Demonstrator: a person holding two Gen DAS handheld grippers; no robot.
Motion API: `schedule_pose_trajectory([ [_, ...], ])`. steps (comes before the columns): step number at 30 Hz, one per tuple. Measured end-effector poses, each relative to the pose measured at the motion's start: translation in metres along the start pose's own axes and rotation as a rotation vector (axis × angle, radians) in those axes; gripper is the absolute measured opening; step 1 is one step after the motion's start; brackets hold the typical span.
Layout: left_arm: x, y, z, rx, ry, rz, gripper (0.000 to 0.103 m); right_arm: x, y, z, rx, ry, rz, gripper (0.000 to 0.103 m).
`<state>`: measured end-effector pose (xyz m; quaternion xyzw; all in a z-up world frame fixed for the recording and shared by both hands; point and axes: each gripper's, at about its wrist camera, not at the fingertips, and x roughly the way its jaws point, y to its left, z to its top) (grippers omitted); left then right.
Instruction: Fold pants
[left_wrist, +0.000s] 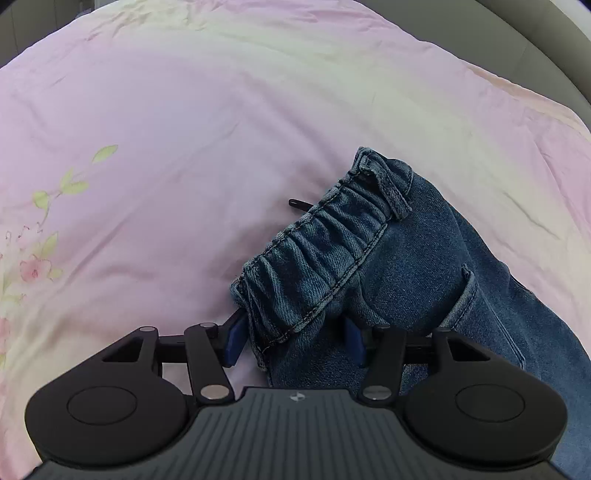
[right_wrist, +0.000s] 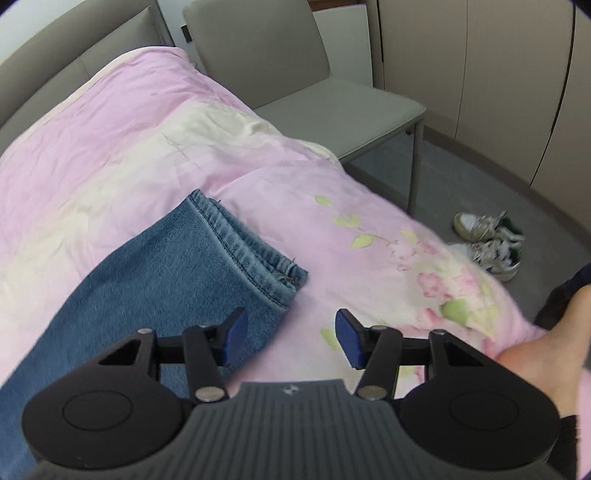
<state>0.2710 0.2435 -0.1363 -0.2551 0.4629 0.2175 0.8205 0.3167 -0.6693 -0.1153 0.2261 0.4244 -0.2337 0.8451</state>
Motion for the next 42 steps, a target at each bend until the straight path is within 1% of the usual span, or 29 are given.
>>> schedule_pose_trajectory([
  [2, 0.001, -0.005, -0.001, 0.015, -0.006, 0.012, 0.063, 0.017, -0.001, 0.0, 0.042, 0.016, 0.028, 0.051],
  [3, 0.003, -0.008, -0.002, 0.02, -0.009, 0.019, 0.063, 0.023, 0.0, 0.0, 0.054, 0.022, 0.029, 0.048],
  [4, 0.003, -0.009, -0.002, 0.022, -0.011, 0.023, 0.063, 0.027, 0.001, 0.001, 0.063, 0.014, 0.024, 0.025],
  [5, 0.002, -0.007, -0.002, 0.023, -0.011, 0.025, 0.063, 0.028, 0.003, 0.002, 0.062, -0.003, 0.027, 0.011],
  [6, 0.003, -0.007, -0.001, 0.026, -0.01, 0.027, 0.063, 0.025, 0.008, 0.006, 0.044, -0.03, 0.018, 0.011],
  [9, 0.005, -0.008, -0.002, 0.029, -0.003, 0.03, 0.063, 0.007, 0.036, 0.016, -0.113, -0.108, -0.022, 0.006],
  [10, 0.004, -0.009, -0.002, 0.026, 0.001, 0.031, 0.063, -0.002, 0.044, 0.022, -0.141, -0.137, -0.024, 0.005],
  [13, 0.004, -0.01, -0.002, 0.033, 0.0, 0.036, 0.063, -0.034, 0.058, 0.042, -0.132, -0.258, 0.017, 0.003],
  [14, 0.004, -0.01, -0.003, 0.034, -0.002, 0.036, 0.063, -0.043, 0.06, 0.046, -0.132, -0.29, 0.024, 0.003],
  [15, 0.005, -0.01, -0.003, 0.032, -0.004, 0.037, 0.063, -0.046, 0.06, 0.049, -0.139, -0.302, 0.026, 0.003],
  [16, 0.006, -0.01, -0.004, 0.03, -0.007, 0.037, 0.063, -0.044, 0.059, 0.049, -0.151, -0.293, 0.014, 0.003],
  [19, 0.007, -0.01, -0.005, 0.04, -0.013, 0.04, 0.064, -0.011, 0.042, 0.039, -0.144, -0.191, -0.041, 0.003],
  [21, 0.007, -0.011, -0.004, 0.047, -0.008, 0.042, 0.064, 0.012, 0.029, 0.029, -0.112, -0.128, -0.052, 0.003],
  [24, 0.007, -0.012, -0.002, 0.051, 0.001, 0.046, 0.064, 0.032, 0.014, 0.015, -0.096, -0.103, -0.038, 0.004],
  [26, 0.007, -0.017, -0.003, 0.071, -0.009, 0.07, 0.069, 0.037, 0.011, 0.013, -0.107, -0.089, -0.029, 0.006],
  [27, 0.005, -0.02, -0.005, 0.088, -0.02, 0.086, 0.072, 0.036, 0.01, 0.014, -0.112, -0.09, -0.031, 0.01],
  [28, 0.003, -0.024, -0.007, 0.111, -0.038, 0.099, 0.072, 0.035, 0.009, 0.014, -0.115, -0.091, -0.031, 0.019],
  [29, -0.001, -0.027, -0.009, 0.125, -0.052, 0.106, 0.072, 0.034, 0.007, 0.015, -0.117, -0.084, -0.032, 0.023],
  [30, -0.005, -0.029, -0.011, 0.134, -0.062, 0.113, 0.073, 0.032, 0.005, 0.016, -0.117, -0.081, -0.034, 0.03],
  [31, -0.009, -0.03, -0.013, 0.134, -0.073, 0.118, 0.073, 0.027, 0.002, 0.015, -0.116, -0.087, -0.03, 0.032],
  [33, -0.021, -0.033, -0.02, 0.15, -0.104, 0.112, 0.073, 0.017, 0.0, 0.011, -0.117, -0.094, -0.011, 0.033],
  [36, -0.046, -0.044, -0.038, 0.218, -0.15, 0.07, 0.072, 0.003, 0.005, -0.004, -0.145, -0.085, 0.027, 0.034],
  [38, -0.063, -0.055, -0.055, 0.287, -0.165, 0.027, 0.072, -0.007, 0.013, -0.019, -0.169, -0.078, 0.064, 0.035],
  [40, -0.079, -0.07, -0.077, 0.388, -0.157, -0.044, 0.069, -0.016, 0.023, -0.036, -0.205, -0.071, 0.095, 0.035],
  [42, -0.092, -0.084, -0.103, 0.466, -0.143, -0.112, 0.069, -0.026, 0.033, -0.055, -0.228, -0.063, 0.136, 0.035],
])
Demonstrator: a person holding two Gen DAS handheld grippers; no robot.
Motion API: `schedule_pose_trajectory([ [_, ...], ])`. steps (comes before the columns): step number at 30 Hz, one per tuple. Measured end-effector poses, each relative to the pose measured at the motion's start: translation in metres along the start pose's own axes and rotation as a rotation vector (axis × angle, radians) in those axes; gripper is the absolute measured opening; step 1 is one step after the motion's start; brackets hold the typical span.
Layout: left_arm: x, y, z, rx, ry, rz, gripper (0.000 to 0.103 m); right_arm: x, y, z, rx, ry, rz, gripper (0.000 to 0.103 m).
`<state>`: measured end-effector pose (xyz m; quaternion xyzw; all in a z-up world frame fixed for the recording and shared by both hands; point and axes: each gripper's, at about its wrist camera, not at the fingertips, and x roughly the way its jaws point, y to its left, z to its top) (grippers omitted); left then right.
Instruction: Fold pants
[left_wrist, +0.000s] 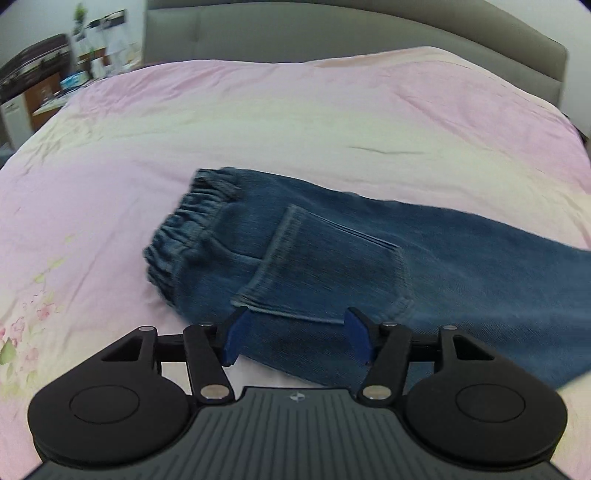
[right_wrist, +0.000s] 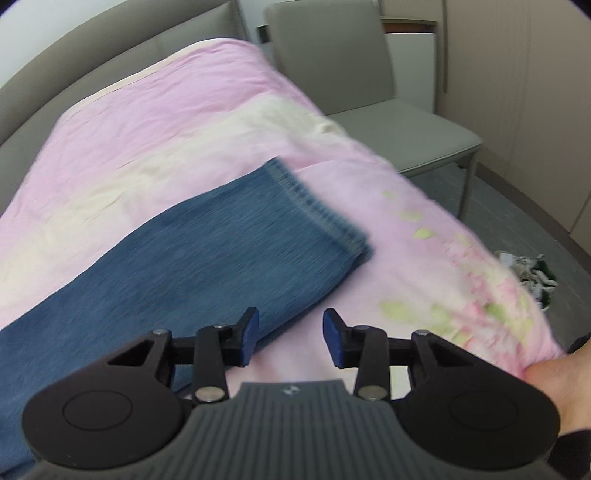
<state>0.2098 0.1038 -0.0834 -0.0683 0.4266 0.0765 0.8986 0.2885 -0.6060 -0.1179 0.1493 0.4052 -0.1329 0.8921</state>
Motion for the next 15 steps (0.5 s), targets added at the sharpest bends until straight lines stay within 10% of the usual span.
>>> schedule_pose_trajectory([
  [8, -0.001, -0.087, -0.069, 0.168, 0.078, -0.224, 0.073, -0.031, 0.057, -0.079, -0.076, -0.023, 0.115, 0.04],
  [14, 0.022, -0.136, -0.091, 0.217, 0.008, -0.144, 0.072, -0.035, 0.066, -0.106, -0.079, -0.015, 0.13, 0.041],
  [15, 0.025, -0.14, -0.092, 0.217, -0.001, -0.107, 0.051, -0.036, 0.068, -0.106, -0.092, -0.016, 0.124, 0.041],
])
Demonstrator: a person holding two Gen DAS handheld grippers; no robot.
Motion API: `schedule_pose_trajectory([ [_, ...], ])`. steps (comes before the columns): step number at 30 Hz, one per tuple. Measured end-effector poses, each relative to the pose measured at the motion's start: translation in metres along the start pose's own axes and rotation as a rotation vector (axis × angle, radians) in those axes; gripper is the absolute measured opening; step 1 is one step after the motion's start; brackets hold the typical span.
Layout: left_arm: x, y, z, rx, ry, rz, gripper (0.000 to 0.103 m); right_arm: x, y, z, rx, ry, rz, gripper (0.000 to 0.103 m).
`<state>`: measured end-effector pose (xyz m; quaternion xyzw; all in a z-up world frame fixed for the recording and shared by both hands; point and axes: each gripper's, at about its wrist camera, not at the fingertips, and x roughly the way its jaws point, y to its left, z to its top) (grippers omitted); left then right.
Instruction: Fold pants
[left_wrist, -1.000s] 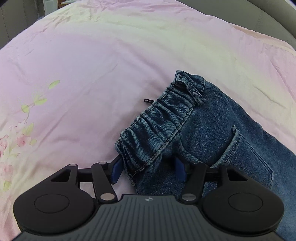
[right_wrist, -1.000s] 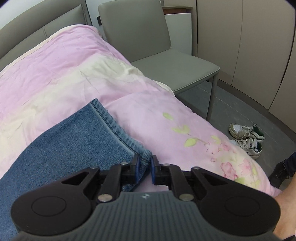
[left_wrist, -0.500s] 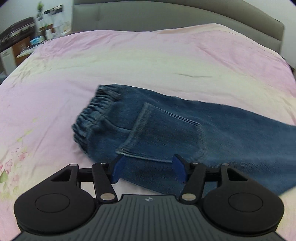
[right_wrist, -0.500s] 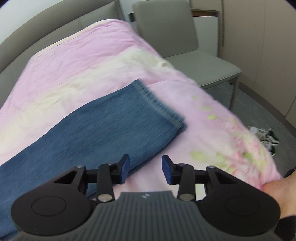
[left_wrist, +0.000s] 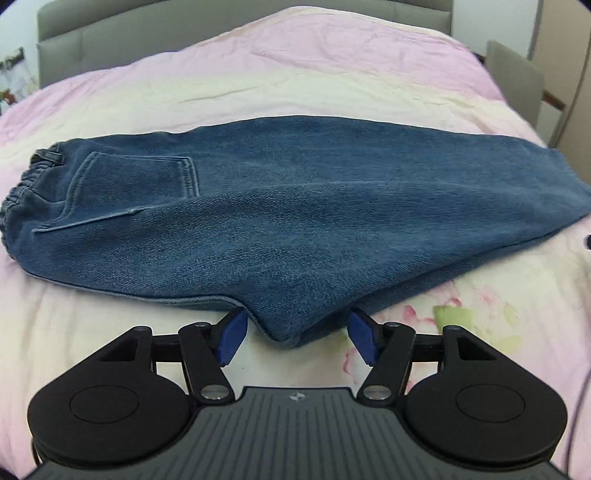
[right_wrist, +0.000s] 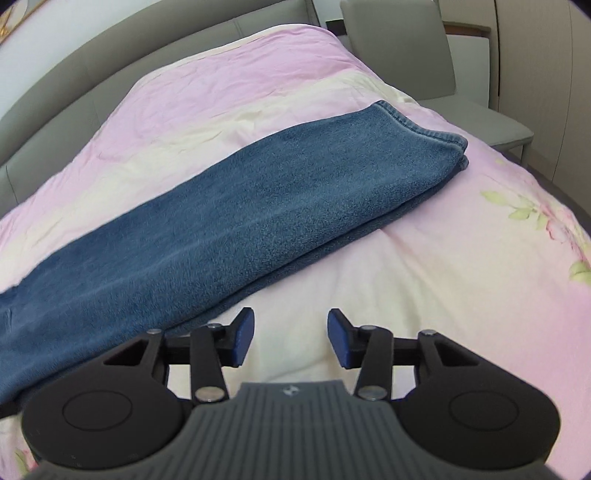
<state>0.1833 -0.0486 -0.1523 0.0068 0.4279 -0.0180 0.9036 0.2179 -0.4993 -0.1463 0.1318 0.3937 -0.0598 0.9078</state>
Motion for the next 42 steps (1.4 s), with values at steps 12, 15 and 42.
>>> schedule_pose_trajectory([
  [12, 0.015, 0.03, 0.002, -0.119, 0.209, -0.08, 0.017, 0.005, 0.005, 0.001, -0.013, 0.007, -0.003, 0.041],
  [15, -0.002, 0.042, 0.009, -0.122, 0.248, -0.158, 0.017, 0.001, 0.011, 0.003, -0.064, -0.012, -0.003, 0.041],
  [42, 0.136, 0.19, 0.157, -0.239, 0.076, 0.044, 0.007, 0.179, 0.092, 0.142, -0.326, 0.103, -0.11, 0.061],
])
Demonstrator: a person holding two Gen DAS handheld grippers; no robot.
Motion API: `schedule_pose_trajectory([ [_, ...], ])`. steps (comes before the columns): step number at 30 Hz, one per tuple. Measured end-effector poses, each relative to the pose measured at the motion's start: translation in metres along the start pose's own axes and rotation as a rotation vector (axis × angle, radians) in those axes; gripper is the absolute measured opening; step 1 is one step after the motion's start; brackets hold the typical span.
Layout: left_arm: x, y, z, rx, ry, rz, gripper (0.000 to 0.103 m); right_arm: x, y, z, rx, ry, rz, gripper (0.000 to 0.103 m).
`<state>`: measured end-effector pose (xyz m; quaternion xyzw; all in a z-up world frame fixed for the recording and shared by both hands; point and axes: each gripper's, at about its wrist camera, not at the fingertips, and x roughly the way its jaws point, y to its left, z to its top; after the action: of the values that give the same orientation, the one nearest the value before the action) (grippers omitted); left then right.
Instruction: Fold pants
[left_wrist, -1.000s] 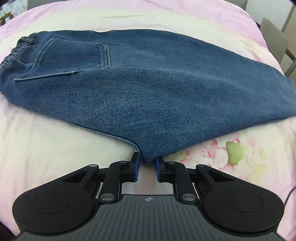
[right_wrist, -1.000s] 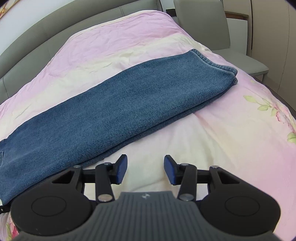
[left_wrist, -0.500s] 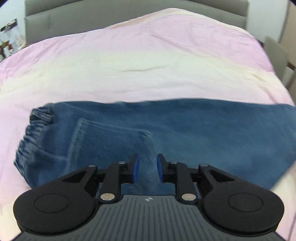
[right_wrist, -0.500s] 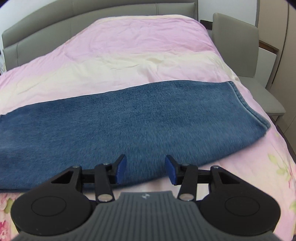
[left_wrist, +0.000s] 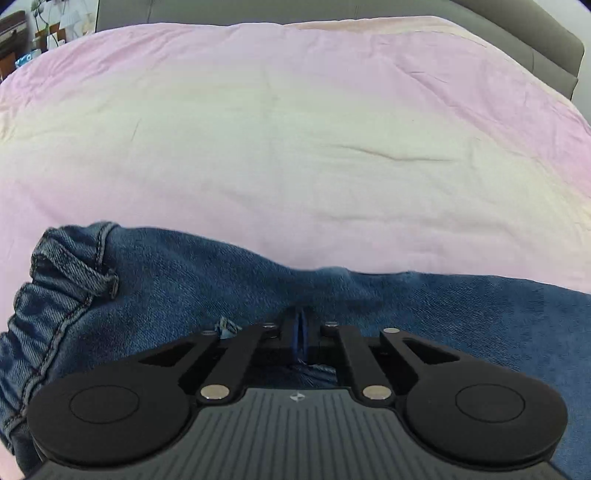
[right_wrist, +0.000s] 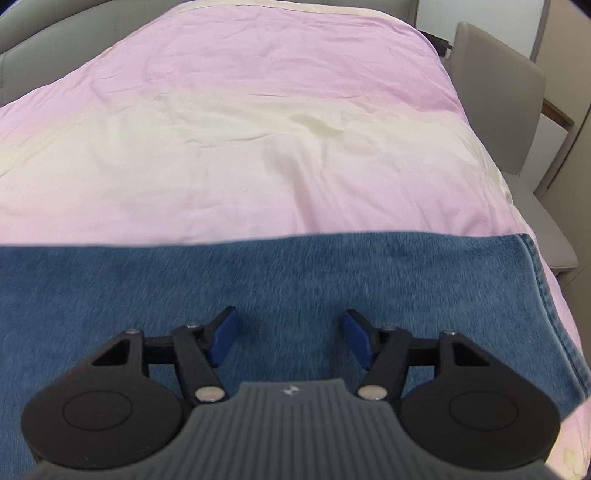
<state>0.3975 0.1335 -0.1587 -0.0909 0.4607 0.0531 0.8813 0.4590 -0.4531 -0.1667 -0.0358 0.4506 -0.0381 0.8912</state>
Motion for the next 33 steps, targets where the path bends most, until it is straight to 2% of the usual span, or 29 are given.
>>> schedule_pose_trajectory([
  [3, 0.007, -0.001, 0.004, 0.015, -0.001, 0.015, 0.007, 0.018, -0.002, 0.012, 0.042, 0.025, -0.017, 0.064],
  [6, -0.003, -0.013, 0.001, 0.042, -0.005, 0.06, 0.007, 0.016, 0.002, 0.016, 0.031, 0.043, -0.034, 0.064],
  [7, -0.009, -0.021, -0.001, 0.069, -0.012, 0.079, 0.011, 0.009, -0.002, 0.017, 0.035, 0.043, -0.023, 0.061],
  [9, -0.024, -0.033, -0.01, 0.111, -0.048, 0.06, 0.019, -0.006, -0.014, 0.015, 0.076, 0.038, 0.011, 0.057],
  [12, -0.048, -0.056, -0.026, 0.146, -0.068, -0.035, 0.021, -0.042, -0.051, 0.004, 0.179, 0.017, 0.03, 0.058],
  [15, -0.068, -0.091, -0.042, 0.229, -0.061, -0.144, 0.022, -0.073, -0.094, -0.011, 0.293, 0.022, 0.047, 0.058],
  [19, -0.083, -0.149, -0.058, 0.328, -0.031, -0.306, 0.022, -0.11, -0.152, -0.036, 0.425, 0.0, 0.016, 0.058],
  [22, -0.088, -0.194, -0.068, 0.409, -0.025, -0.398, 0.022, -0.128, -0.188, -0.057, 0.486, -0.017, -0.023, 0.056],
  [27, -0.083, -0.263, -0.082, 0.528, -0.002, -0.516, 0.022, -0.12, -0.234, -0.085, 0.637, -0.033, 0.015, 0.052],
  [33, -0.075, -0.325, -0.108, 0.65, 0.041, -0.577, 0.019, -0.087, -0.251, -0.1, 0.738, -0.039, 0.086, 0.045],
])
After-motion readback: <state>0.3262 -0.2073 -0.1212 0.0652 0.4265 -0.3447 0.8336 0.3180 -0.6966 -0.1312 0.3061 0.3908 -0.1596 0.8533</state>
